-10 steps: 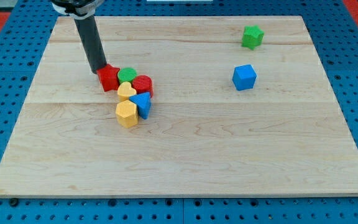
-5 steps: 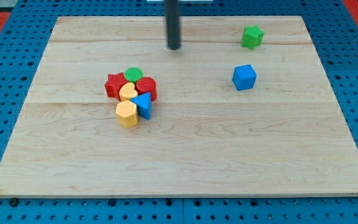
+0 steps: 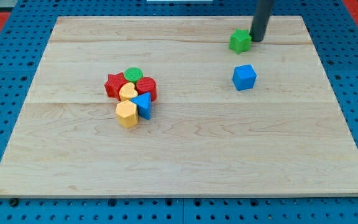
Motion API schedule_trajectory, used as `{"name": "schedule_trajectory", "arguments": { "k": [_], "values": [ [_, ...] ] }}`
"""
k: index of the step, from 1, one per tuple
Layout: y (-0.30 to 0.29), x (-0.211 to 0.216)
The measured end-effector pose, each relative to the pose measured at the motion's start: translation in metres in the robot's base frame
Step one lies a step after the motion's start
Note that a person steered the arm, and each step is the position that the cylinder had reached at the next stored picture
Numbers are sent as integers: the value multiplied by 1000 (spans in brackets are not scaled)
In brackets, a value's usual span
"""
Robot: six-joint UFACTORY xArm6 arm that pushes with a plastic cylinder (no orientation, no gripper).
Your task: Slide the green star closer to the green circle
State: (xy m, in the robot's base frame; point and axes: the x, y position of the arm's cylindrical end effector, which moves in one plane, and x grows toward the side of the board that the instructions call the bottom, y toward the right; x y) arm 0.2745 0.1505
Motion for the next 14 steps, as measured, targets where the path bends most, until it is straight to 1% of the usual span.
{"name": "schedule_trajectory", "arguments": {
  "k": [1,2,4,5,6,7,8,9,10,12,13,14],
  "values": [
    [-19,4],
    [-58,13],
    [-168,13],
    [-186,-19],
    [-234,-8],
    [-251,19],
    [-229,3],
    [-192,-6],
    [-184,11],
    [-277,46],
    [-299,57],
    [-296,55]
  ]
}}
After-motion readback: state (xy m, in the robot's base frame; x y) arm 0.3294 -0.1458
